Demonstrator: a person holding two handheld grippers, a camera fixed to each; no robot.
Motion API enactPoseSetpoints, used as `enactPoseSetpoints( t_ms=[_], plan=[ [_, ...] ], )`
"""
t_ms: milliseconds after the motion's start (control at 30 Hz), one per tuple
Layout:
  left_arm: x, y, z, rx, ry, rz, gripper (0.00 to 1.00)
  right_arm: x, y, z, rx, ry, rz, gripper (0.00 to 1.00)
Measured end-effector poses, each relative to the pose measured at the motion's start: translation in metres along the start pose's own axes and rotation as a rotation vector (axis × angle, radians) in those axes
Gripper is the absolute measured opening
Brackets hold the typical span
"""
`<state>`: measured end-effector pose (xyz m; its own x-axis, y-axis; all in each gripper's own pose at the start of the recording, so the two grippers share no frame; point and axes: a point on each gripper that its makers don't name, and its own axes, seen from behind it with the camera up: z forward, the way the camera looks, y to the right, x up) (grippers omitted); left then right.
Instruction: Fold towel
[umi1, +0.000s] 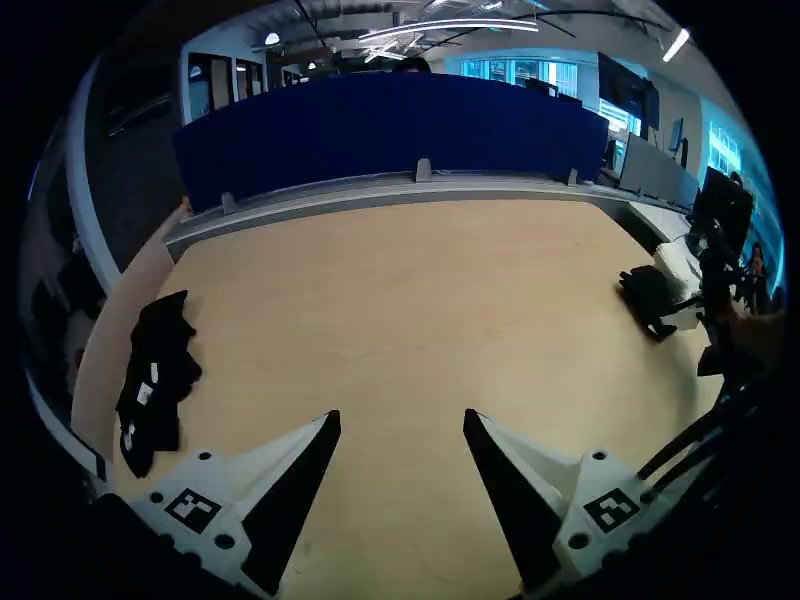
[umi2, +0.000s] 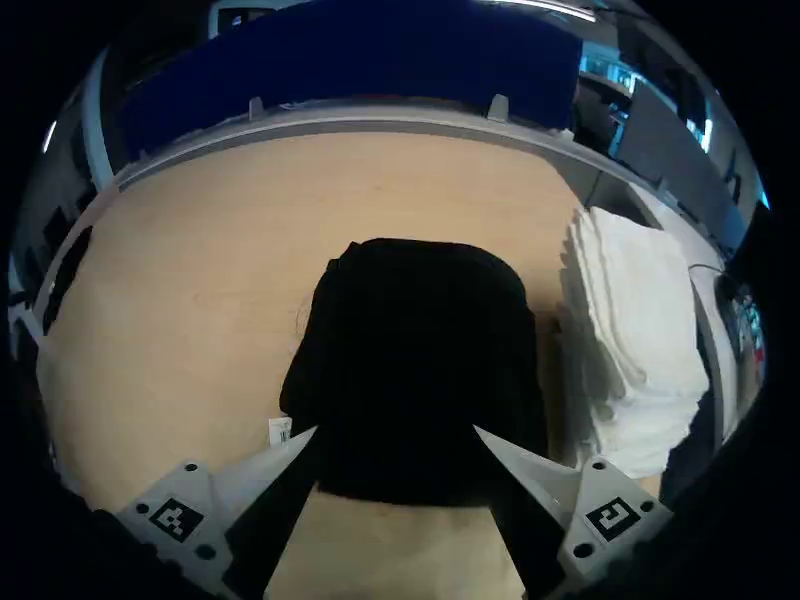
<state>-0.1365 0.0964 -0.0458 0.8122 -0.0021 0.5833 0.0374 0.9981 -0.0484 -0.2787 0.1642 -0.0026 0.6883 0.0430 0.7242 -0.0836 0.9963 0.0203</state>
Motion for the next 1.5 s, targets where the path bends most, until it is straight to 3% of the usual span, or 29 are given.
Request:
enactPoseSetpoints(
  t_ms=[267, 467, 667, 1200, 1367, 1500],
  plan=[
    [0.0, -0.002, 0.001, 0.003, -0.001, 0.001, 0.91, 0.012, 0.002, -0.005, -0.004, 0.016, -0.009, 1.0],
    [-0.001, -0.003, 0.002, 0.008, -0.003, -0.003, 0.91, 0.06, 0.007, -0.021, -0.022, 0.116, -0.057, 1.0],
    [-0.004, -0.004, 0.002, 0.017, -0.007, -0.003, 0.91, 0.09, 0.015, -0.012, -0.014, 0.135, -0.069, 1.0],
    [-0.012, -0.018, -0.006, 0.057, -0.018, -0.021, 0.91, 0.081, 0.02, 0.033, 0.003, 0.044, -0.067, 1.0],
    [-0.012, -0.019, -0.007, 0.059, -0.017, -0.023, 0.91, 0.081, 0.018, 0.035, 0.003, 0.047, -0.065, 1.0],
    [-0.011, -0.02, -0.006, 0.058, -0.014, -0.023, 0.91, 0.091, 0.016, 0.023, 0.0, 0.087, -0.063, 1.0]
  ],
)
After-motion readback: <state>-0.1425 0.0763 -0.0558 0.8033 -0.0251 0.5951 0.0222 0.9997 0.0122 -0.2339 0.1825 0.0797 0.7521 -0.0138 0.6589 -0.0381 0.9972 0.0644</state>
